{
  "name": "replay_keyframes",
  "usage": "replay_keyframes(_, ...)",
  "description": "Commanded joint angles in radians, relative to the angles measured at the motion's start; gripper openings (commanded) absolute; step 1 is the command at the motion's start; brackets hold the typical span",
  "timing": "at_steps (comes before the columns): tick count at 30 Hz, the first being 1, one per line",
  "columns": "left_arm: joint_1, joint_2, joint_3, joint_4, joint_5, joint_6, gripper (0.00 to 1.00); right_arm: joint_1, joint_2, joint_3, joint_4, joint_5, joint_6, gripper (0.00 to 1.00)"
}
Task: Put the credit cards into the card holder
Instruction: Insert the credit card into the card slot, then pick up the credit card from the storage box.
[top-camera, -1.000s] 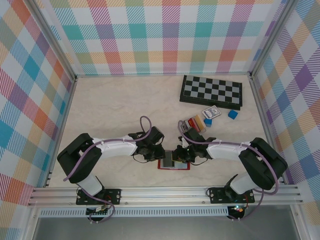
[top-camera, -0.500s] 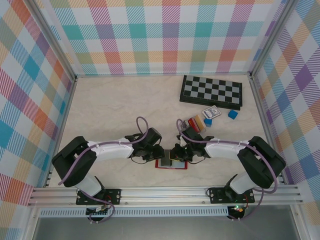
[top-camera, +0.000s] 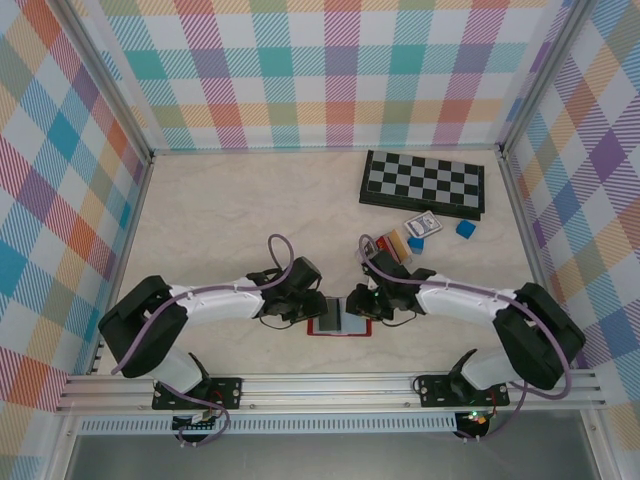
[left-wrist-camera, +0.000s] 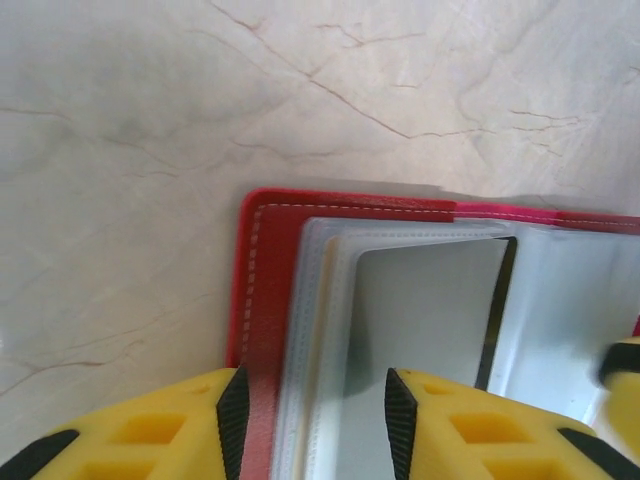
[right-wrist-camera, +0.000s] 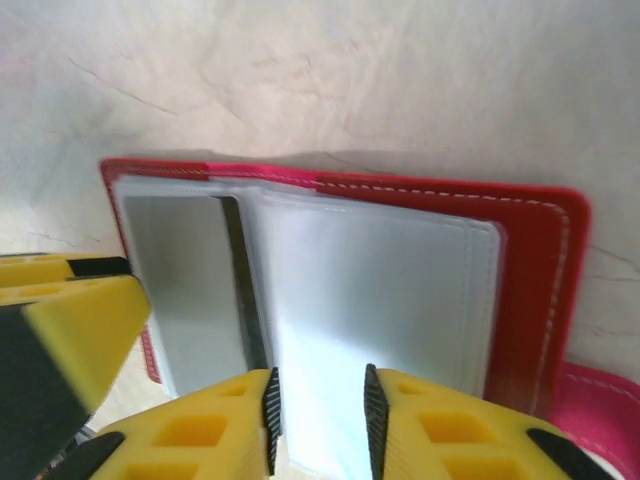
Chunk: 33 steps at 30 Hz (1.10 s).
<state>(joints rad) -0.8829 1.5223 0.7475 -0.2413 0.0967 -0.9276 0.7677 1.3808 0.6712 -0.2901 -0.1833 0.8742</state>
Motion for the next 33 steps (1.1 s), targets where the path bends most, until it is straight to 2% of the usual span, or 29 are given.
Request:
replay_keyframes(1, -0.004, -0.035, 0.017, -0.077, -0.054, 0.011, 0.43, 0.006, -0.077, 0.087, -0.175, 0.108, -0.077, 0.34)
replay_keyframes(6, -0.004, -0.067, 0.039, -0.126, -0.114, 0.019, 0.48, 0.006, -0.184, 0.184, -0.325, 0.276, -0.166, 0.48)
replay_keyframes(8, 0.001, -0.081, 0.047, -0.138, -0.135, 0.023, 0.52, 0.003, -0.223, 0.215, -0.376, 0.366, -0.205, 0.5)
replay_keyframes(11, 0.011, -0.089, 0.069, -0.166, -0.149, 0.036, 0.55, -0.04, -0.254, 0.236, -0.405, 0.426, -0.25, 0.53)
replay_keyframes(17, 0.029, -0.077, 0.105, -0.142, -0.134, 0.044, 0.6, -0.185, -0.181, 0.292, -0.418, 0.353, -0.356, 0.51)
replay_keyframes(25, 0.057, 0.036, 0.209, -0.085, -0.044, 0.05, 0.6, -0.228, -0.013, 0.413, -0.456, 0.329, -0.462, 0.42)
replay_keyframes(33, 0.088, 0.227, 0.411, -0.045, 0.058, 0.037, 0.62, -0.31, 0.101, 0.51, -0.481, 0.343, -0.524, 0.41)
